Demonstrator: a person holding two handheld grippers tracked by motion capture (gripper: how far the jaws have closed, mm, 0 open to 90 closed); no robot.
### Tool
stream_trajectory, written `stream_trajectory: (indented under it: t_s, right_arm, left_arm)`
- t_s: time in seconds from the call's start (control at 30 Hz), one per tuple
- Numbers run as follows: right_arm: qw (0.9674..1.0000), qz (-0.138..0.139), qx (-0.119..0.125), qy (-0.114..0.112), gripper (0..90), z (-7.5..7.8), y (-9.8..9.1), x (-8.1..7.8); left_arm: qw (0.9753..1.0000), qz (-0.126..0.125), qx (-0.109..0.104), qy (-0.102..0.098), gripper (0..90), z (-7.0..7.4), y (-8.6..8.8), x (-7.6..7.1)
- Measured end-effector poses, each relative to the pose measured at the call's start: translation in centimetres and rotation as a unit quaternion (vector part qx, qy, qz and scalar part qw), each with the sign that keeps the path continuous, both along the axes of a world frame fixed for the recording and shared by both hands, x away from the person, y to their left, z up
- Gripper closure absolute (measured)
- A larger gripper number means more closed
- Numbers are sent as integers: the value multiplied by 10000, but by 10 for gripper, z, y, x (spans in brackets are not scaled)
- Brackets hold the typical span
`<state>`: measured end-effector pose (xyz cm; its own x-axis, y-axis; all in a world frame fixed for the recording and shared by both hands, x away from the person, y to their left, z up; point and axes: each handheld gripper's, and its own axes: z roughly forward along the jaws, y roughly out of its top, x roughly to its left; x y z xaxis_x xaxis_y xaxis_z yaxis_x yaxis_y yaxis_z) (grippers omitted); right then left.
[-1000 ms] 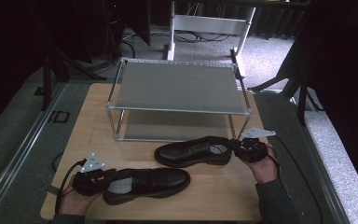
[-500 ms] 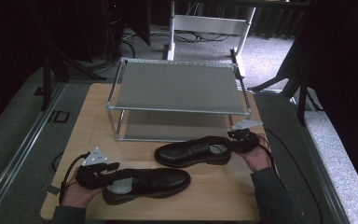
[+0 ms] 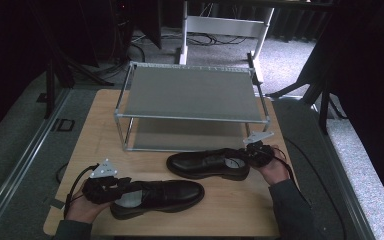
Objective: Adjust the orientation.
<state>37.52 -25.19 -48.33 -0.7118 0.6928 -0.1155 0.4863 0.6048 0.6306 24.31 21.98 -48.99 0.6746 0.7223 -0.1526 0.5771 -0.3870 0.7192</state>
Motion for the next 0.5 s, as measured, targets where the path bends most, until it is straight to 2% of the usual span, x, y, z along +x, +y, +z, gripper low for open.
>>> stream_trajectory:
  t_s: [0.1, 0.13, 0.2, 0.4, 0.5]
  right_arm:
    - [10000, -30, -51, -36, 790, 2, -2, -8]
    - [9999, -85, -130, -38, 795, 3, -5, -16]
    - [9998, -128, -146, -15, 799, 4, -10, -22]
    - [9996, -217, -133, 113, 805, 7, -30, -43]
    - [9996, -190, -48, 209, 801, 5, -35, -47]
  left_arm:
    - [10000, -29, -29, -12, 731, 1, -1, -2]
    - [10000, -62, 45, -7, 731, 3, -2, -3]
    - [9999, -80, 100, 4, 729, 4, -3, -4]
    - [9997, -150, 189, 3, 712, 5, -4, 0]
    - [9997, -170, 194, -2, 675, 4, -3, 2]
